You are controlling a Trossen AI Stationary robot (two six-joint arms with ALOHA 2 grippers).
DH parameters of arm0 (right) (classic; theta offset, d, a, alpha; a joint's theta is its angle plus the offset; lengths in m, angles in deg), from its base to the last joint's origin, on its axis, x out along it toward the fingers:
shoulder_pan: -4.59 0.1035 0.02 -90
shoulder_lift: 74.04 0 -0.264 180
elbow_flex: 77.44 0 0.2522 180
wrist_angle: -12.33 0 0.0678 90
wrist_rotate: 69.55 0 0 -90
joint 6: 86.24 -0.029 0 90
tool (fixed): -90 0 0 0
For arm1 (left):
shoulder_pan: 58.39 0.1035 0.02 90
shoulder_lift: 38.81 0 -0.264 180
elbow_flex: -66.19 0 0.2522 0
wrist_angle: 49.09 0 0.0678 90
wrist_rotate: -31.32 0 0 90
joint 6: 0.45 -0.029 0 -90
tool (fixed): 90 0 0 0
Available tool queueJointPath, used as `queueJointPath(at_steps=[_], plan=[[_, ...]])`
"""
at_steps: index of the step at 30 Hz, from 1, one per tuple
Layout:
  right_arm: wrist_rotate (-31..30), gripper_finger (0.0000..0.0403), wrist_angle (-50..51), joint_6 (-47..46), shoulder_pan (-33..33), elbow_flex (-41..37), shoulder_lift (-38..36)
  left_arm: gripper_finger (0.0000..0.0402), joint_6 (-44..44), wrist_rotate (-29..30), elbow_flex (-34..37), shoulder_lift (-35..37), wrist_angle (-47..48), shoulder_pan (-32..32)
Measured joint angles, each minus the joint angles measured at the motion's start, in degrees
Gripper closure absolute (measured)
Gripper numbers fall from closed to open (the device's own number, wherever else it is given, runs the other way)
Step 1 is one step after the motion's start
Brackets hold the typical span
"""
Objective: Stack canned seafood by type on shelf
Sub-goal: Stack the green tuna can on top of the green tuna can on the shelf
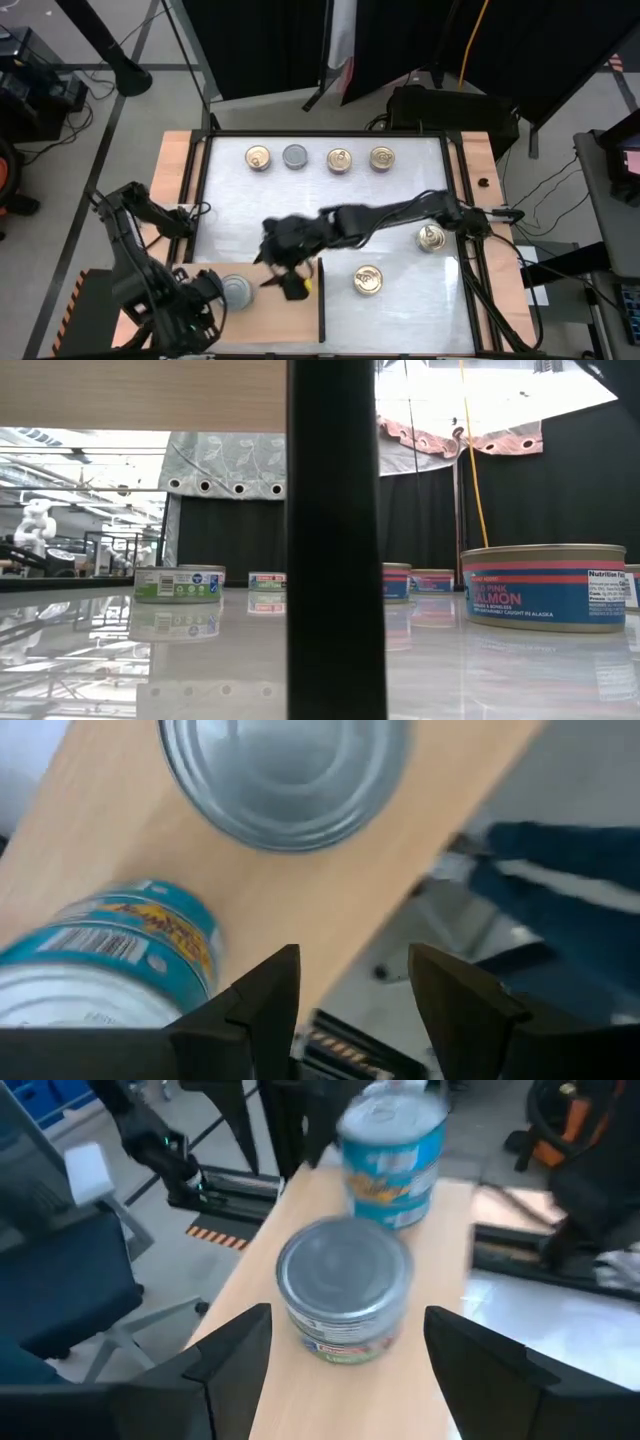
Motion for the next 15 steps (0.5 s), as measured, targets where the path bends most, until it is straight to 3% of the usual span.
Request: queueJointPath(at_steps=[3, 8, 11, 15], plan=[[-0.11, 0.0149, 5.51, -0.69, -1.29, -0.01, -4.98, 0.0208, 0.01, 5.75, -3.41, 1.94, 0.01, 0.06], [-0.44, 0.0149, 15.24, -7.43, -5.04, 0.0, -14.05, 0.0208, -4.09, 24.86, -6.4, 6.16, -0.04, 1.89], [-1.69, 0.0149, 21.99, -10.13, -8.31, 0.02, -18.78, 0.0208, -8.81, 35.7, -6.47, 8.84, 0.01, 4.25], [-3.53, 0.0161, 33.25, -10.08, -13.73, 0.02, -23.22, 0.0208, -17.73, 43.77, -6.49, 12.16, -0.35, 9.3]])
